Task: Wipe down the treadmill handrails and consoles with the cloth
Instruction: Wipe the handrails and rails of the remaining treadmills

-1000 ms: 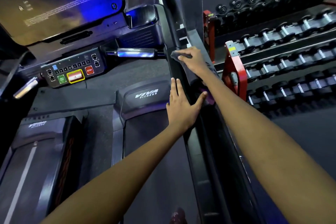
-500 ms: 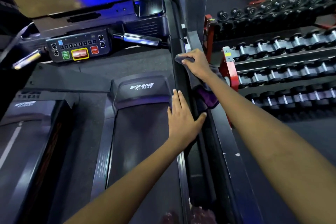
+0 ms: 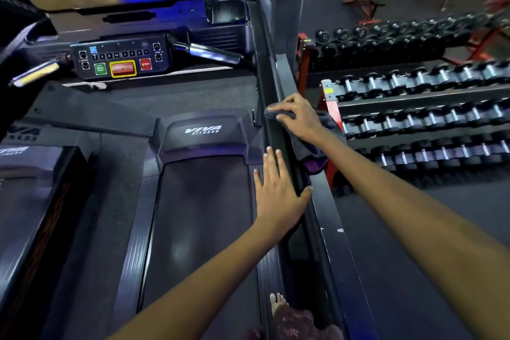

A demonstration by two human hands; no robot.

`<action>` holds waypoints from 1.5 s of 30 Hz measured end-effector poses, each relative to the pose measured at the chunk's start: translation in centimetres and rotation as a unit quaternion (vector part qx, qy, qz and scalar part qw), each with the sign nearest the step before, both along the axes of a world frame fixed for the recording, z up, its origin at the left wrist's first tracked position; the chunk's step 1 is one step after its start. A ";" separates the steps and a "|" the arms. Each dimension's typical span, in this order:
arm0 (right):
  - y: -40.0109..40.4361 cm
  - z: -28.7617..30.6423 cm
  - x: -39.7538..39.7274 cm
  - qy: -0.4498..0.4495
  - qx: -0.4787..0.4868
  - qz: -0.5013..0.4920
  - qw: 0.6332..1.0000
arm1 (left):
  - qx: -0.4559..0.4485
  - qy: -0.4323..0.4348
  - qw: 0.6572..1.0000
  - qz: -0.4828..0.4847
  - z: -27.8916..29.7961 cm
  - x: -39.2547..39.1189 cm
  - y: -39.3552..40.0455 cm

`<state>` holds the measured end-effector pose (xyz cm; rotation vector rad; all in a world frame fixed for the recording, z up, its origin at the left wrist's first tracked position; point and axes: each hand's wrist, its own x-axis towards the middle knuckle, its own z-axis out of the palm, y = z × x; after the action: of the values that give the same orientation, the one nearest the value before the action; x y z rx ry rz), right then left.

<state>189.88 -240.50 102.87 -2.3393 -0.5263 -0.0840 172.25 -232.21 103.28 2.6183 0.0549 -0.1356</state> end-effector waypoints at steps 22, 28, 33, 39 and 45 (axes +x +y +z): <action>-0.3 1.9 -11.8 0.014 -0.088 -0.065 0.994 | -0.082 -0.052 0.986 -0.133 -1.9 -7.9 3.7; -0.6 1.3 -15.3 0.032 -0.040 -0.101 0.994 | -0.043 -0.079 0.991 -0.098 -1.3 -7.2 4.4; -2.1 0.4 -19.8 0.035 -0.023 -0.109 0.993 | -0.082 -0.043 0.992 -0.086 -1.5 -7.5 4.6; -2.0 0.6 -21.1 0.036 -0.012 -0.116 0.993 | -0.201 0.038 0.971 -0.125 -1.7 -8.0 4.9; -3.3 0.0 -23.8 0.030 0.022 -0.092 0.995 | -0.235 0.090 0.956 -0.150 -1.9 -8.1 5.4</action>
<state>166.12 -243.81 102.84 -2.3345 -0.2752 -0.1114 164.15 -226.78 101.42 2.1158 -0.2800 -0.4364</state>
